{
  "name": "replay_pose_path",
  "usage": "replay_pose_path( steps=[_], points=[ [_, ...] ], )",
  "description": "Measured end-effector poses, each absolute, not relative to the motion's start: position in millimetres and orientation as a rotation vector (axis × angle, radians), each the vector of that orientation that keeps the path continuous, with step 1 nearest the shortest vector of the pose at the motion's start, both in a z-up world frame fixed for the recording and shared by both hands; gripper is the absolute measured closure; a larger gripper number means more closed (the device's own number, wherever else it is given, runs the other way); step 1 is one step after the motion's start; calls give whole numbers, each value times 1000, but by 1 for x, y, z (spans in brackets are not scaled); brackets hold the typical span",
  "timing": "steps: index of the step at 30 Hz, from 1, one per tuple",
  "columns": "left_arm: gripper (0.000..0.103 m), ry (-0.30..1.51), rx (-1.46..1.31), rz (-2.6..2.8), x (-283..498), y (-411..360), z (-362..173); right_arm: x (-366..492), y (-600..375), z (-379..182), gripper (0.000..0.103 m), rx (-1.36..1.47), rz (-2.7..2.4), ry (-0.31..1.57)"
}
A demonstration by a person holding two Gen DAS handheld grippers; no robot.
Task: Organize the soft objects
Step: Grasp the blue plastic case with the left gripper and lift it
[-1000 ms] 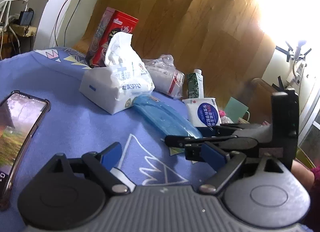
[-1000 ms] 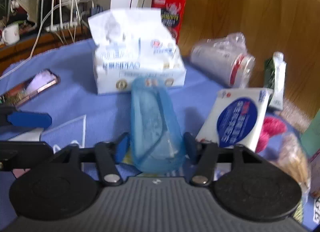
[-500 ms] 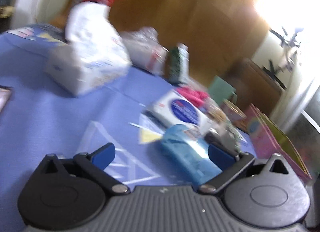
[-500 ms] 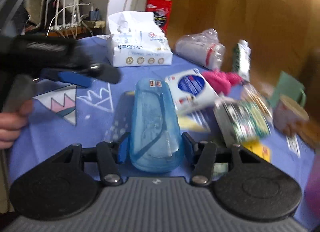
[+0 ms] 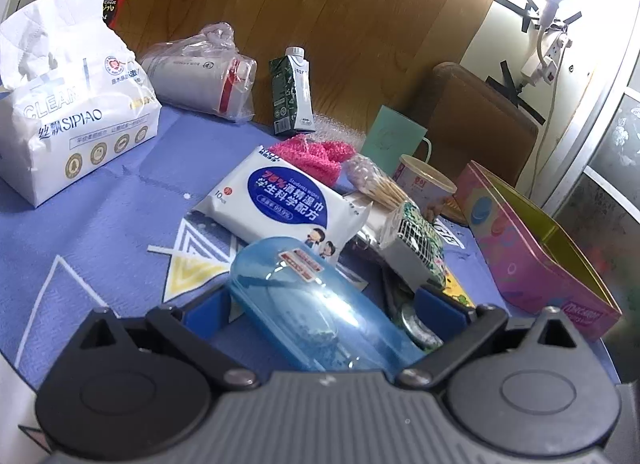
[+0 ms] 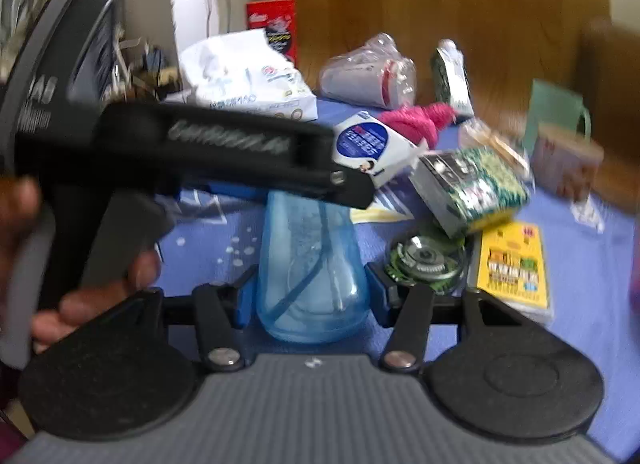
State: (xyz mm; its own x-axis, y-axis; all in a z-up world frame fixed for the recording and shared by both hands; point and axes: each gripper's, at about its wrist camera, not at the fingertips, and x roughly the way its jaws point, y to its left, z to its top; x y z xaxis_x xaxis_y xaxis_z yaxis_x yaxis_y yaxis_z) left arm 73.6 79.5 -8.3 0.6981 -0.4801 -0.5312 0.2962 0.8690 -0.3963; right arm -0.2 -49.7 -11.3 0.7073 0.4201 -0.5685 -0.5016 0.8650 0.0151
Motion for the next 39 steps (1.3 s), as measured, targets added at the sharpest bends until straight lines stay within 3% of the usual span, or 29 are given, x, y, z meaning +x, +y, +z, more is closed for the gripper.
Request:
replay_pose_path(
  steps=[3,9,18,20,31,39],
  points=[
    [1,665,-301,-441,75,81,-8,6,-46,-12,35,-144,520,598],
    [1,662,-341,-461,77,87,-9,11,-47,-12,33,-134,523,603],
    [1,661,-384,-475,78,93,-10,15,-50,-11,36,-140,503,620],
    [1,662,-385,-475,78,93,-10,16,-48,-10,45,-140,512,620],
    [0,661,-395,-483,79,95,-10,15,-47,-11,46,-132,517,621],
    [0,670,-417,-537,79,95,-11,29,-80,-7,46,166,558,718]
  ],
)
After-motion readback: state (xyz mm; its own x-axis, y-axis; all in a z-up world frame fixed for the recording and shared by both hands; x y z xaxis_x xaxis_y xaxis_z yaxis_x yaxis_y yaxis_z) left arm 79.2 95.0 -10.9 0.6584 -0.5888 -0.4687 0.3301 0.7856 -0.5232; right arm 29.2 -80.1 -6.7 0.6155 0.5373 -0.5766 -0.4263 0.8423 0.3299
